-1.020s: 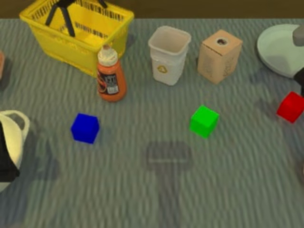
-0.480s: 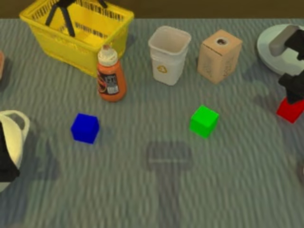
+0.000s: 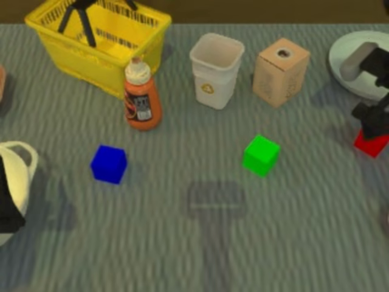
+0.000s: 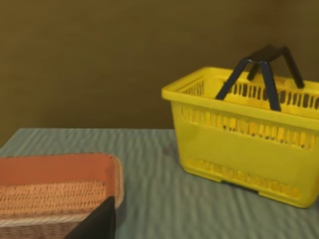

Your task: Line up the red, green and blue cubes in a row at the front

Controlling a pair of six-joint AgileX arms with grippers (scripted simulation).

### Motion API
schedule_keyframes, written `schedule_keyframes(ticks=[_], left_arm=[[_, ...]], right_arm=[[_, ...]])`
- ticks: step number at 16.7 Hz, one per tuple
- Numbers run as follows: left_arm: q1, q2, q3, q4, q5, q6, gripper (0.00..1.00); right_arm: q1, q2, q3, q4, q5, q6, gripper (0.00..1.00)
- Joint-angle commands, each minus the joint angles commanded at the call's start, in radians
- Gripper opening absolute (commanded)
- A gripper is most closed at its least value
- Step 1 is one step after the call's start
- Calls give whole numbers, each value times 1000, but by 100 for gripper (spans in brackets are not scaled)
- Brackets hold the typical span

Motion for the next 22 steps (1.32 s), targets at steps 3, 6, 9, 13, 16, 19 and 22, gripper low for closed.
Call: schedule_keyframes(ticks=[3, 6, 9, 13, 16, 19, 22], left_arm=[[0, 0, 0, 0, 0, 0, 100], [0, 0, 0, 0, 0, 0, 100], [0, 0, 0, 0, 0, 0, 100], [0, 0, 0, 0, 0, 0, 100], [0, 0, 0, 0, 0, 0, 100], [0, 0, 0, 0, 0, 0, 100], [0, 0, 0, 0, 0, 0, 100]], right_arm=[[1, 41, -83, 136, 0, 3, 100], [2, 73, -142, 220, 1, 3, 100], [2, 77, -148, 227, 1, 3, 100], [2, 77, -148, 227, 1, 3, 77], [2, 77, -148, 227, 1, 3, 55], [2, 77, -148, 227, 1, 3, 32], [2, 77, -148, 227, 1, 3, 10]])
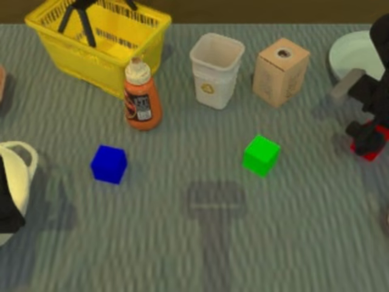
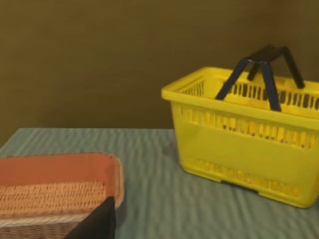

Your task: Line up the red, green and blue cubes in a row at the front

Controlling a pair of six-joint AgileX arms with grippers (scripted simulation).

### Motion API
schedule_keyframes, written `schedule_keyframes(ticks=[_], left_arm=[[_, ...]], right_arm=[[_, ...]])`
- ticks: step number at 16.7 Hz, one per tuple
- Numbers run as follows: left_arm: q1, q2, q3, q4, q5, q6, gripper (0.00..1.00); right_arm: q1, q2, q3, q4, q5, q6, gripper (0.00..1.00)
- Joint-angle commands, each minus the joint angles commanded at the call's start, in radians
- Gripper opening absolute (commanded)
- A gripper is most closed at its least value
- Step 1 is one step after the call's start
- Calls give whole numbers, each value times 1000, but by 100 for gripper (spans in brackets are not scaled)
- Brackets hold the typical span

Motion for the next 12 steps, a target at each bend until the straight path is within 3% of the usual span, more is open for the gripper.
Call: schedule_keyframes(ticks=[2, 12], left_arm=[[0, 0, 0, 0, 0, 0, 100], [0, 0, 0, 0, 0, 0, 100]], right_arm=[[0, 0, 0, 0, 0, 0, 0], [3, -38, 18, -41, -13, 11, 0]])
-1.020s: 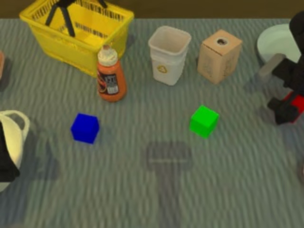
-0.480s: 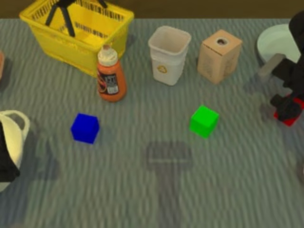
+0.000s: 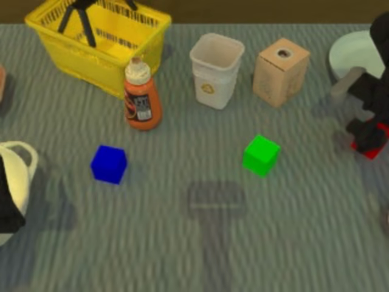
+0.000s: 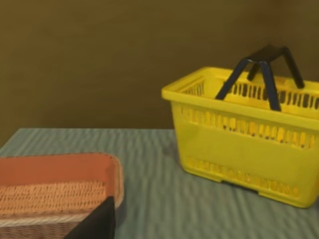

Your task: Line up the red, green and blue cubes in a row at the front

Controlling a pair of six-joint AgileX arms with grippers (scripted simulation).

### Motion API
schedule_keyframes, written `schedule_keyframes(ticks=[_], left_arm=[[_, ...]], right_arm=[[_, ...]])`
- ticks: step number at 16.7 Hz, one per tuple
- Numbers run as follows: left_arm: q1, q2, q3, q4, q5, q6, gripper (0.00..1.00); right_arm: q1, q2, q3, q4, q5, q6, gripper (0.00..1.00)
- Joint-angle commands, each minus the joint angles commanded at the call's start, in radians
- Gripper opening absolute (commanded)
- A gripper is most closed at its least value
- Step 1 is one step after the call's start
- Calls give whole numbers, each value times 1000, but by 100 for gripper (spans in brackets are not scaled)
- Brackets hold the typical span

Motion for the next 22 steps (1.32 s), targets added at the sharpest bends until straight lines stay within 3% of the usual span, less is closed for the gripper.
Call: schedule_keyframes(ticks=[6, 14, 18, 22], left_arm=[[0, 0, 0, 0, 0, 0, 100], [0, 0, 0, 0, 0, 0, 100], [0, 0, 0, 0, 0, 0, 100], [0, 0, 0, 0, 0, 0, 100]], right_arm=[[5, -58, 133, -201, -1, 0, 0], [37, -59, 161, -226, -1, 7, 0], [224, -28, 223, -260, -1, 41, 0], [506, 6, 294, -307, -3, 98, 0]])
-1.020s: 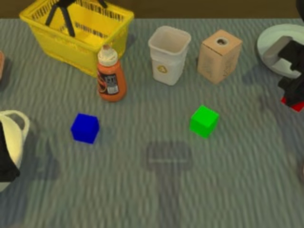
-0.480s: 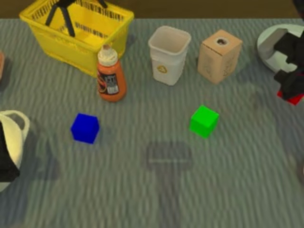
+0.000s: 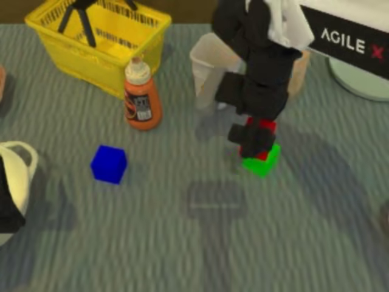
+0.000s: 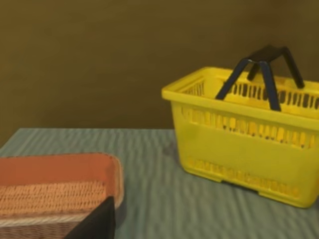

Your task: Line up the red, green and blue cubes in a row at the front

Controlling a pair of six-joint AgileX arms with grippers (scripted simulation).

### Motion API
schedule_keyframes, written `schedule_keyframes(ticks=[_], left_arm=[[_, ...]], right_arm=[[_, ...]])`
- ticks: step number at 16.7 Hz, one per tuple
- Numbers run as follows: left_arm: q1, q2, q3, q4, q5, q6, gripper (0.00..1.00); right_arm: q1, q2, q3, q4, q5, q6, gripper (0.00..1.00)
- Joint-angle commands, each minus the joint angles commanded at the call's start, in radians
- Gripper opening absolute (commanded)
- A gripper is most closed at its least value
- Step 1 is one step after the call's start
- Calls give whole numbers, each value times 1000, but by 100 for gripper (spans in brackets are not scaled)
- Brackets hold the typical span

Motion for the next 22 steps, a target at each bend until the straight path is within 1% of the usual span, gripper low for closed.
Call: schedule_keyframes(ticks=[2, 4, 6, 8, 10, 15, 20, 22], left_arm=[[0, 0, 0, 0, 0, 0, 100], [0, 0, 0, 0, 0, 0, 100], [0, 0, 0, 0, 0, 0, 100], [0, 0, 0, 0, 0, 0, 100], [0, 0, 0, 0, 0, 0, 100], [0, 0, 0, 0, 0, 0, 100], [0, 0, 0, 0, 0, 0, 100], [0, 0, 0, 0, 0, 0, 100]], right_arm=[[155, 17, 36, -24, -2, 29, 0], [291, 27, 68, -42, -2, 58, 0], [391, 31, 91, -54, -1, 81, 0], [448, 30, 105, -60, 1, 97, 0], [463, 30, 109, -61, 2, 101, 0], [463, 29, 90, -43, 0, 101, 0], [463, 52, -58, 137, 1, 104, 0], [465, 62, -104, 185, 2, 104, 0]])
